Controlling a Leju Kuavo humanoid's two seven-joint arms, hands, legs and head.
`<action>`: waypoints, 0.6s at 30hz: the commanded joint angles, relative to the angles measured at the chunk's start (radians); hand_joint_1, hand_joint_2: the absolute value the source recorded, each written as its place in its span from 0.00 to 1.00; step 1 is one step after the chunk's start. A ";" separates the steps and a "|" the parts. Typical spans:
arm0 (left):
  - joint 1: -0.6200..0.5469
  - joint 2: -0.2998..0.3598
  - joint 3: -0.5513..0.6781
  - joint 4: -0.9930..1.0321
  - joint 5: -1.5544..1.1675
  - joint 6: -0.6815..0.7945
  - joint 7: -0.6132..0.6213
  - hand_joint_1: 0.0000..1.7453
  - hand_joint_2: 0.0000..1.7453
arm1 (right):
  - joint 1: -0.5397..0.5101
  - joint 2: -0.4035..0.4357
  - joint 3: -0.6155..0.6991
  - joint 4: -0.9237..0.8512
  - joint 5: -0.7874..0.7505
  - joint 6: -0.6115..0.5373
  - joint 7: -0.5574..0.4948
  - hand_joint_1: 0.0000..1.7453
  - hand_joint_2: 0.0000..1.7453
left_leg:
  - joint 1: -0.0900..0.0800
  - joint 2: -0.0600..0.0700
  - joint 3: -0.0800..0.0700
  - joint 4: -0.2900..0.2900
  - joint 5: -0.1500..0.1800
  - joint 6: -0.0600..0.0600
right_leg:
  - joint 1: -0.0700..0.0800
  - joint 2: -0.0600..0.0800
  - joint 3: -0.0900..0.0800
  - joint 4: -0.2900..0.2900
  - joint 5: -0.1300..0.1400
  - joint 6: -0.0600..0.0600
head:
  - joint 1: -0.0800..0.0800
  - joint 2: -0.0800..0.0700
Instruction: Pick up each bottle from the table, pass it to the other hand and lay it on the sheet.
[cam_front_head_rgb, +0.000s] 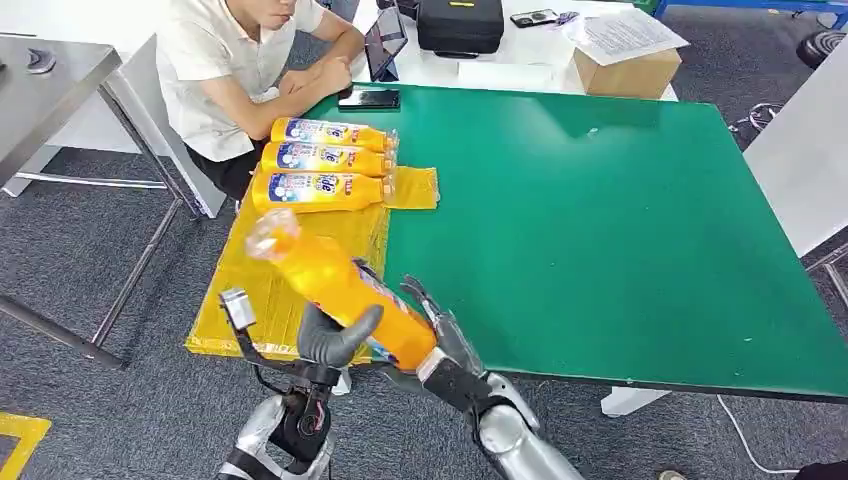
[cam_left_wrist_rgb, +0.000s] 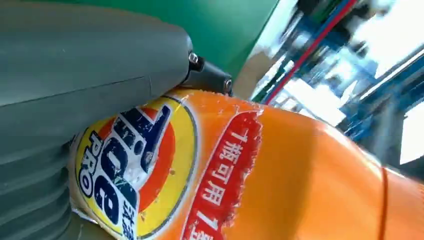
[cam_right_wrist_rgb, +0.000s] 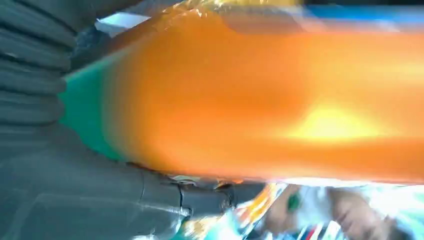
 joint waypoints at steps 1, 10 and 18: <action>-0.033 0.054 0.120 0.011 -0.551 0.577 -0.226 1.00 1.00 | 0.298 0.064 -0.298 -0.423 0.104 -0.433 -0.044 0.00 1.00 | 0.000 -0.002 0.002 -0.001 -0.001 -0.002 | 0.000 -0.002 0.002 0.000 -0.002 -0.002 | -0.001 0.000; -0.149 0.081 0.118 0.199 -0.999 0.634 -0.137 1.00 1.00 | 0.279 0.242 -0.679 -0.898 0.238 -0.433 -0.044 0.00 1.00 | -0.001 -0.007 -0.003 0.001 0.001 -0.001 | -0.001 -0.007 -0.003 0.002 -0.002 -0.002 | 0.000 0.000; -0.149 0.081 0.118 0.199 -0.999 0.634 -0.137 1.00 1.00 | 0.279 0.242 -0.679 -0.898 0.238 -0.433 -0.044 0.00 1.00 | -0.001 -0.003 0.000 -0.001 0.001 -0.001 | -0.001 -0.005 0.000 0.000 -0.001 -0.002 | -0.001 0.000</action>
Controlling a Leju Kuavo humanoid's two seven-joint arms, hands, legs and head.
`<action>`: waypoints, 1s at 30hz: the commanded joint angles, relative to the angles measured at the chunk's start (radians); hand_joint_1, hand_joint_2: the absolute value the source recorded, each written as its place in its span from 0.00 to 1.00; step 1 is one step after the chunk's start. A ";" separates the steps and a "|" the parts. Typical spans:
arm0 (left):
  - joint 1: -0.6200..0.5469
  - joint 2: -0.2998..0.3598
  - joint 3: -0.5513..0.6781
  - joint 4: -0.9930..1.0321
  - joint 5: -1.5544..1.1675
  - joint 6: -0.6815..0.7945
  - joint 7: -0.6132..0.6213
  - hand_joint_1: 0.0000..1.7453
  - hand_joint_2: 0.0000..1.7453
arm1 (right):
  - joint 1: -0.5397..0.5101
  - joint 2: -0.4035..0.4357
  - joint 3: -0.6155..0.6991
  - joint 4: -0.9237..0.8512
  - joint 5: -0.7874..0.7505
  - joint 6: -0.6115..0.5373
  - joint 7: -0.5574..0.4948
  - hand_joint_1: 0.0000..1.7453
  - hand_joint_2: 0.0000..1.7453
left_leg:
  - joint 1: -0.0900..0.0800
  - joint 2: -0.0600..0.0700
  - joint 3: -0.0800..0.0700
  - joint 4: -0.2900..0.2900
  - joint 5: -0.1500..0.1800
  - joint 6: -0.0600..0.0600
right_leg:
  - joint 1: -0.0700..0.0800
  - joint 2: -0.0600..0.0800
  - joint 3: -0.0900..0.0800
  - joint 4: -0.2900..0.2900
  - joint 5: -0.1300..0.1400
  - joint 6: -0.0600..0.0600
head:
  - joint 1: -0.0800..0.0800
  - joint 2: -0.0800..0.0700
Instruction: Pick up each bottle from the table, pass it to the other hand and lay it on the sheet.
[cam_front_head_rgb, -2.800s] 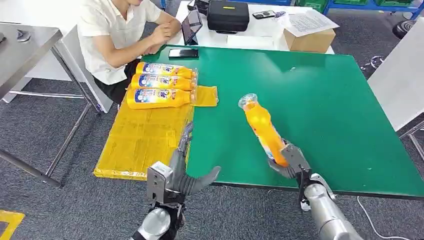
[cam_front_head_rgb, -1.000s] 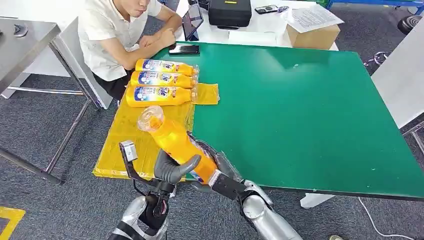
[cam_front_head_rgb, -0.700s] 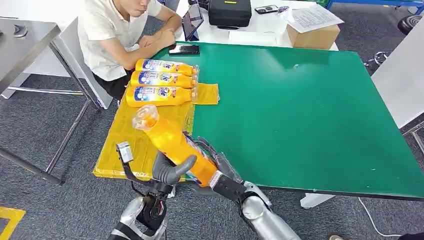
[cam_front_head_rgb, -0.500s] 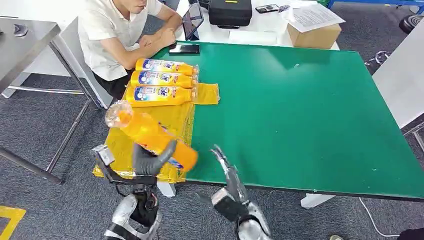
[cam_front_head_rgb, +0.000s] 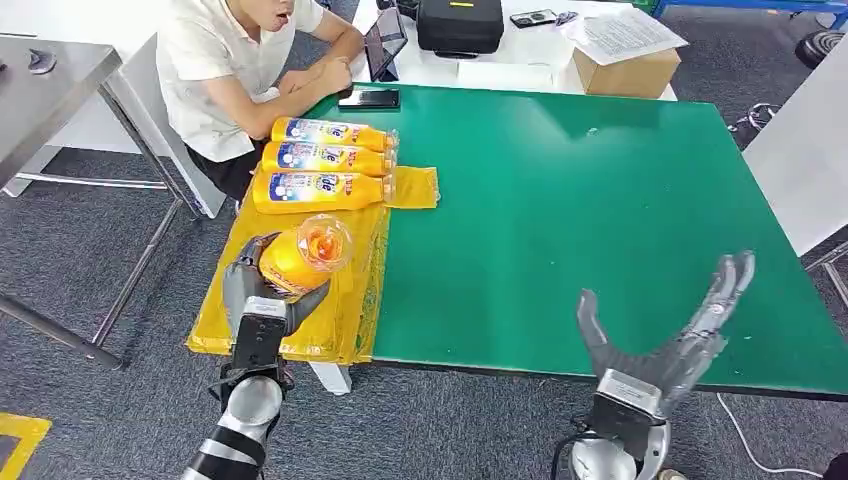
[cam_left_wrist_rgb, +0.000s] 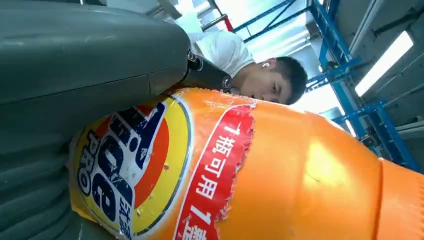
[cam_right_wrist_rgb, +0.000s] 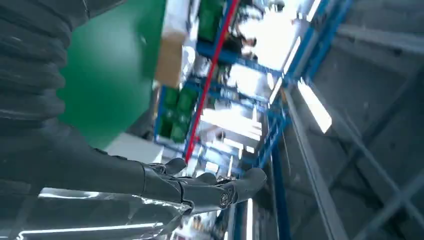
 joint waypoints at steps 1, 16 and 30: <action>-0.069 0.023 0.010 0.109 0.000 0.001 0.005 1.00 1.00 | -0.001 0.032 -0.097 -0.094 -0.002 0.003 0.001 0.00 1.00 | 0.001 -0.002 0.002 -0.001 0.000 -0.001 | 0.001 -0.001 0.002 0.000 -0.001 -0.001 | 0.000 0.000; -0.324 0.115 -0.178 0.619 -0.449 -0.271 0.276 1.00 1.00 | -0.038 -0.036 0.111 0.150 -0.120 0.003 0.001 0.00 1.00 | 0.001 -0.002 0.004 -0.002 0.001 -0.002 | 0.001 -0.001 0.005 -0.002 0.000 -0.002 | 0.000 0.000; -0.474 0.091 -0.210 0.866 -0.543 -0.545 0.382 0.13 1.00 | -0.097 -0.131 0.330 0.308 -0.285 0.003 0.001 0.00 1.00 | 0.002 0.000 0.012 -0.003 0.002 -0.004 | 0.002 0.003 0.011 -0.001 0.001 -0.003 | 0.000 0.000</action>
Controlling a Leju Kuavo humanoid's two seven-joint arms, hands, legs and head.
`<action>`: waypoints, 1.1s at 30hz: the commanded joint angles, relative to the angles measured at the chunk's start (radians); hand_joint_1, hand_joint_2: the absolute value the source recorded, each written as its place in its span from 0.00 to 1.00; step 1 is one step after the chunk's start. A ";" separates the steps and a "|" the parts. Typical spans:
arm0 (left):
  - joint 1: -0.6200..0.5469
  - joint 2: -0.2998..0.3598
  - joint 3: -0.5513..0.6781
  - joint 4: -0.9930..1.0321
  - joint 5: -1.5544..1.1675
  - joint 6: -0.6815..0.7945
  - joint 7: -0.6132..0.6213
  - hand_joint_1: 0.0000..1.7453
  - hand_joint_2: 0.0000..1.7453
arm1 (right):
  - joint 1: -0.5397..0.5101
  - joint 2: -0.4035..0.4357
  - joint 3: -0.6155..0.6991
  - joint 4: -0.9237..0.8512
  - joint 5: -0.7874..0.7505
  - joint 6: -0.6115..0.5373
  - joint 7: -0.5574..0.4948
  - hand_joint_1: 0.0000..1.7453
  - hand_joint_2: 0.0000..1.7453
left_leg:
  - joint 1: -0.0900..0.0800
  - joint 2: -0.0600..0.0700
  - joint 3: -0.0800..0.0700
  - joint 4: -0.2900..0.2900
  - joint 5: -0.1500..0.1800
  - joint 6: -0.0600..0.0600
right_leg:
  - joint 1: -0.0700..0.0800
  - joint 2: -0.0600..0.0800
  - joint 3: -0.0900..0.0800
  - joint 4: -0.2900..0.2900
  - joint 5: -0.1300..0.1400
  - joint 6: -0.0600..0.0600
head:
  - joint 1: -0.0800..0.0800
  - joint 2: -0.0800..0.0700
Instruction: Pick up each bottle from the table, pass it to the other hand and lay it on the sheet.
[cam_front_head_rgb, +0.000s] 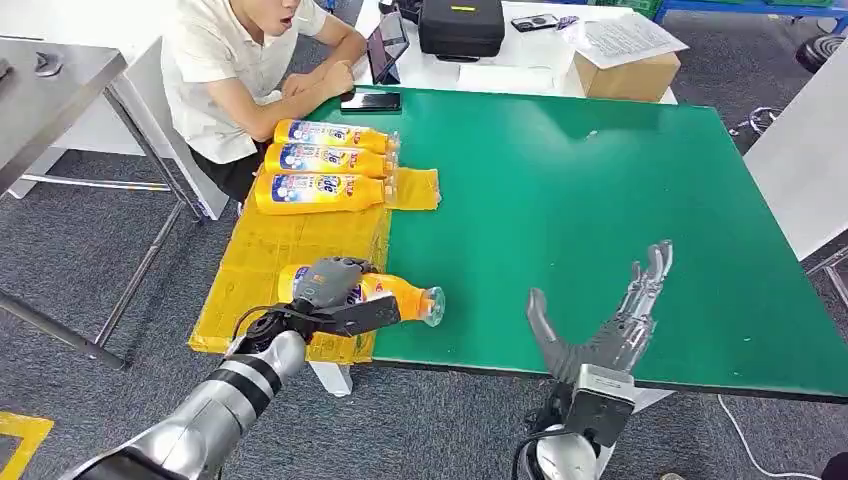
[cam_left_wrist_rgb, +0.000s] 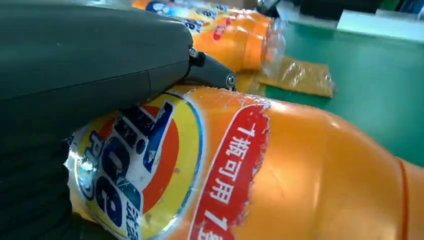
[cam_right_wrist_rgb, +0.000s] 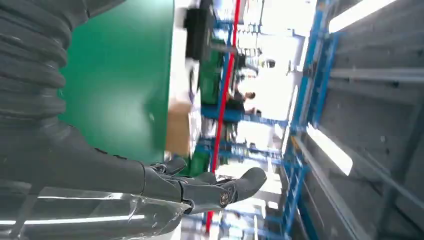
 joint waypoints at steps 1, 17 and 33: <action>-0.069 0.022 -0.029 0.223 -0.003 -0.028 0.039 0.07 1.00 | -0.060 -0.084 0.110 0.154 -0.051 -0.003 0.001 0.00 1.00 | 0.001 0.004 0.003 -0.002 0.000 -0.002 | 0.001 0.004 0.002 -0.002 0.002 -0.002 | 0.000 0.000; -0.085 -0.018 0.180 0.219 0.306 -0.374 -0.037 0.00 1.00 | -0.079 -0.088 0.145 0.195 -0.074 -0.003 0.001 0.00 1.00 | 0.001 0.003 0.005 -0.002 0.002 -0.003 | 0.001 0.003 0.004 0.000 0.003 -0.004 | 0.000 0.000; 0.281 -0.139 0.184 -0.574 0.707 -0.286 -0.274 0.00 1.00 | -0.010 -0.081 0.107 0.140 -0.018 -0.003 0.001 0.00 1.00 | 0.001 0.002 -0.001 0.000 0.000 -0.003 | 0.001 0.001 -0.002 0.001 0.001 -0.004 | 0.000 0.000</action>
